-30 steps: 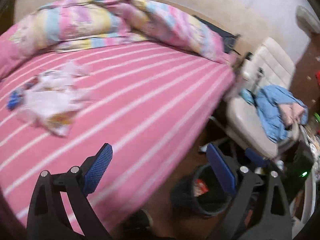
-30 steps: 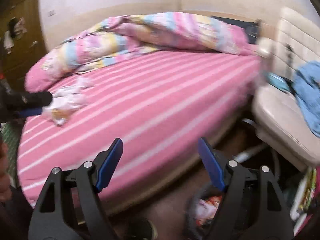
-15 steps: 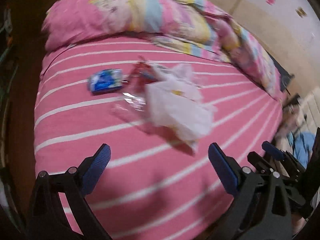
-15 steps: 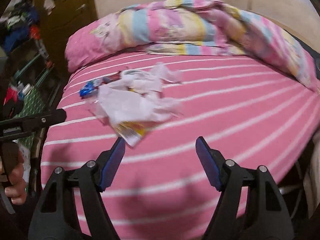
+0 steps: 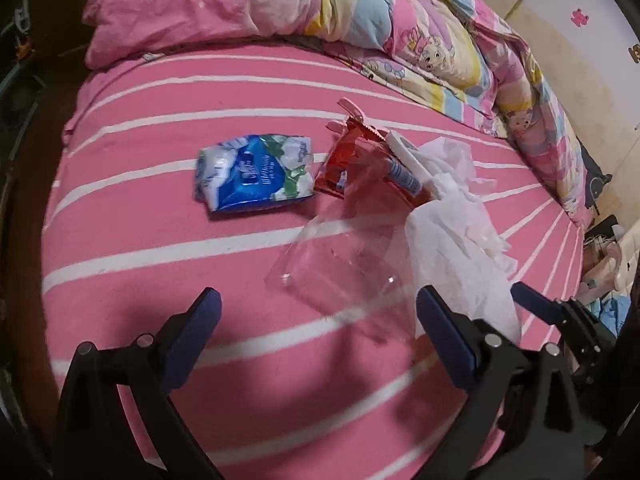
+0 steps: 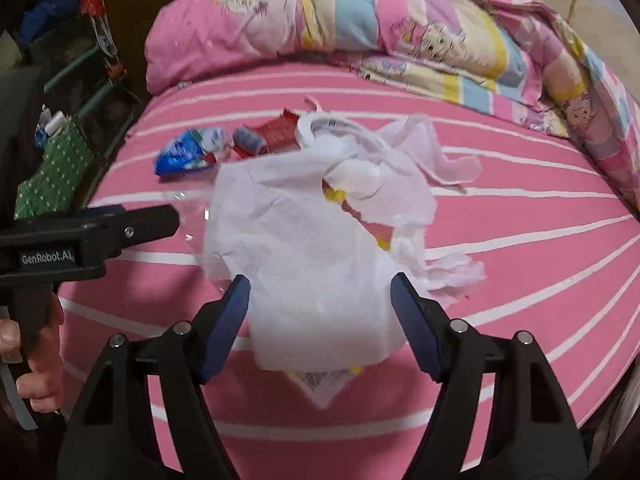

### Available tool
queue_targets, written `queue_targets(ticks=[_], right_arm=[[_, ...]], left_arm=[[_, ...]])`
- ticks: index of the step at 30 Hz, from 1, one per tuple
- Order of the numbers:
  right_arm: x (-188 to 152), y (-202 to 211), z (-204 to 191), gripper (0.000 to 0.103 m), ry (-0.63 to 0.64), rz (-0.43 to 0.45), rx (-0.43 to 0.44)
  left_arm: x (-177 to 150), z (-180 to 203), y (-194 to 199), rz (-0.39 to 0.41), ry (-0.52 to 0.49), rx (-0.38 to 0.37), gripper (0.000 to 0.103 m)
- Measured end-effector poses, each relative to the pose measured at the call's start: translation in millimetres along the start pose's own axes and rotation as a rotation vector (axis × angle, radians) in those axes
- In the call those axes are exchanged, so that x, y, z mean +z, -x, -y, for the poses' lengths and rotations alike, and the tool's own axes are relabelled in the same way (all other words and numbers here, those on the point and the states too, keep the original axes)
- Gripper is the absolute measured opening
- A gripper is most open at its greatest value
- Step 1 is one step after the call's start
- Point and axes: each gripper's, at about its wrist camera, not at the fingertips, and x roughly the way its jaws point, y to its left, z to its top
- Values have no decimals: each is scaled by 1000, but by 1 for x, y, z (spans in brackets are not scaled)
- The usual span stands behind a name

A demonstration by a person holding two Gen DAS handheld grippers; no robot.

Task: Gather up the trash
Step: 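Return both tools to the bed and lower the right gripper onto the white tissue, then grasp the white tissue with the right gripper while the left gripper grasps the clear plastic bag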

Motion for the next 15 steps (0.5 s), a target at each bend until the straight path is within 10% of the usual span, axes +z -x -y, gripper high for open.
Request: queue_targets(ticks=[4, 10, 12, 15], right_arm=[[-3, -18, 3, 27, -8, -53, 55], [-9, -12, 16, 4, -49, -16, 71], [-10, -4, 20, 4, -67, 9, 72], [-10, 10, 25, 3, -87, 38, 77]], left_arm=[[5, 3, -17, -20, -12, -30, 95], [8, 9, -25, -21, -4, -76, 91], [7, 12, -28, -39, -5, -92, 60], [3, 12, -28, -48, 7, -125, 45]])
